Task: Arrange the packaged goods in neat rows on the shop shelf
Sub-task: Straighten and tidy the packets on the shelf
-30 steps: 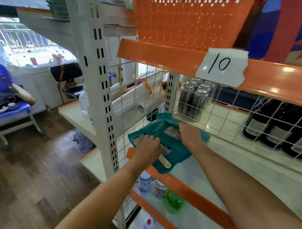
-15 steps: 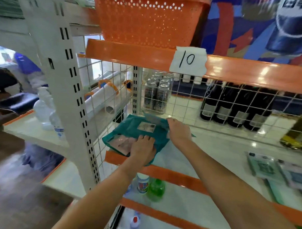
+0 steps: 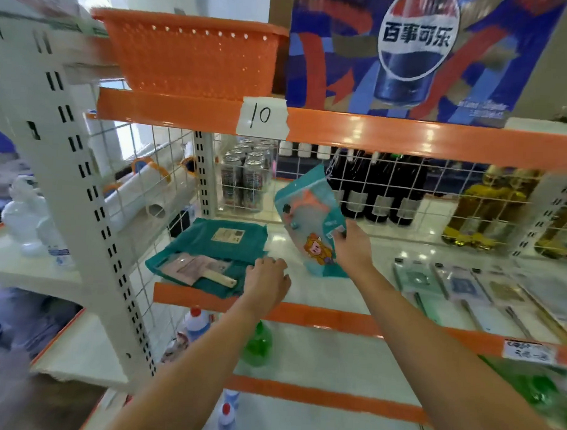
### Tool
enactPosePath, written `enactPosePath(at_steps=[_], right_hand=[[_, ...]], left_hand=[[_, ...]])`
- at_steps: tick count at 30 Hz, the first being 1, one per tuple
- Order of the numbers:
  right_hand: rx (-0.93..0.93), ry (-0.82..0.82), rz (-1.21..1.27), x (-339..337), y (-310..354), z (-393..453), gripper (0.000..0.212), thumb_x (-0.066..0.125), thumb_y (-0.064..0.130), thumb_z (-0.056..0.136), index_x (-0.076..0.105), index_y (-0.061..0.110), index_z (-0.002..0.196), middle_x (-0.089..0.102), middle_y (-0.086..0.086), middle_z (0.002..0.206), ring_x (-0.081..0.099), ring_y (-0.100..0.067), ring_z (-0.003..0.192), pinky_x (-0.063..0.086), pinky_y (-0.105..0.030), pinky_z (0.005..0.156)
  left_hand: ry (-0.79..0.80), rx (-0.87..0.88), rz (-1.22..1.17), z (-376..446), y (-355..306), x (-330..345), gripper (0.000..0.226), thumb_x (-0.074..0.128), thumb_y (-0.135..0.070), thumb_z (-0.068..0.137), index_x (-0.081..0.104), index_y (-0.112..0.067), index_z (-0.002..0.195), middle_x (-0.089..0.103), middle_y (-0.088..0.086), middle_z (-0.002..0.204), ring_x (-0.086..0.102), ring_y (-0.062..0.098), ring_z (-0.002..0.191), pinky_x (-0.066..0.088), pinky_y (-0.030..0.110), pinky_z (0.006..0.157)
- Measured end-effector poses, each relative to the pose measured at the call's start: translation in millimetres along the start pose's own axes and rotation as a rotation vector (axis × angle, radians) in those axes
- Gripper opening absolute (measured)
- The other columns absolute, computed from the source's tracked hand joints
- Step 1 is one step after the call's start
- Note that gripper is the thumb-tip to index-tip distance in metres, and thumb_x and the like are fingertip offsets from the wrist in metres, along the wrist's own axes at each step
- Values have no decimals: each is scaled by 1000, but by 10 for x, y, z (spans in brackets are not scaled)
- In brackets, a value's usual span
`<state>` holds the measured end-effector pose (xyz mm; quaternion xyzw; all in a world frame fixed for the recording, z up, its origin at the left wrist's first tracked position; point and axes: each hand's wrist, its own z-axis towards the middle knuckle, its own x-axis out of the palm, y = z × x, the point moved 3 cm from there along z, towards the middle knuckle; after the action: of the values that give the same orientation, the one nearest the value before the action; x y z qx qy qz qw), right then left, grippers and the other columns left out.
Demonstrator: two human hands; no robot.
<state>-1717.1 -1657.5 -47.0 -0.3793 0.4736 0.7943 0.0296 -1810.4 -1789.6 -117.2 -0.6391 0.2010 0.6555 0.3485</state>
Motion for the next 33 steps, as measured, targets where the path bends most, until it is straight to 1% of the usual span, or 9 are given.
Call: enactPosePath(at_steps=[3,7,11,14,20,23,27,29,33], right_hand=[[92,-56,135,-286,-302,-89,24,43,12,97,55,4,116,62,-17,108,61,-33,98,53,-41,76],[230,-126,406,-623,-691,-304,19,46,3,95,57,6,111,58,-7,98,56,-19,82,48,-14,55],[391,-209,541,-958,-1116,-489,17,46,4,96,53,8,112,54,-5,84,52,-13,68,42,-9,42],[503,-305,564,-1269,-1470,-609,26,50,8,96,53,4,121,55,-8,93,51,-18,71,39,-21,48],[659,-484,807,-1815,-2086,-984,8,52,0,93,55,5,100,54,-6,76,55,-25,75,46,-31,64],[704,-578,893,-2046,-2323,-1170,18,52,0,93,51,5,110,54,-7,79,53,-22,68,46,-32,64],[774,-713,904,-2351,-2571,-1443,4,51,4,95,54,7,95,58,-6,79,56,-20,67,48,-33,60],[795,-768,908,-2480,-2664,-1574,11,51,3,95,54,8,85,58,-6,76,57,-19,63,47,-31,57],[833,-898,911,-2667,-2788,-1833,7,50,2,95,51,6,90,57,-6,76,56,-19,65,45,-31,56]], left_hand=[[30,47,61,-121,-266,75,38,38,-34,98,48,-19,132,53,6,129,46,25,121,38,38,98],[79,92,63,-275,-597,233,39,39,-35,98,47,-19,133,53,5,130,45,25,122,38,38,97],[72,213,22,-367,-1105,328,40,41,-35,97,47,-19,133,54,6,129,46,25,121,39,37,96],[101,288,1,-366,-1507,348,39,40,-35,97,47,-20,132,53,6,130,45,25,122,38,37,99],[156,440,-54,-300,-2214,381,40,40,-33,96,46,-20,134,50,7,135,42,26,125,35,40,101],[110,527,-107,-310,-2588,377,36,39,-31,96,52,-22,129,54,5,131,47,25,122,35,37,98],[56,661,-141,-291,-3057,405,33,38,-27,97,56,-22,124,58,3,127,52,24,118,38,36,94],[57,735,-166,-284,-3283,433,31,38,-27,97,56,-21,121,59,3,126,53,24,115,40,35,90],[72,882,-176,-360,-3657,512,28,38,-27,97,58,-19,114,62,5,117,56,26,108,43,35,83]])
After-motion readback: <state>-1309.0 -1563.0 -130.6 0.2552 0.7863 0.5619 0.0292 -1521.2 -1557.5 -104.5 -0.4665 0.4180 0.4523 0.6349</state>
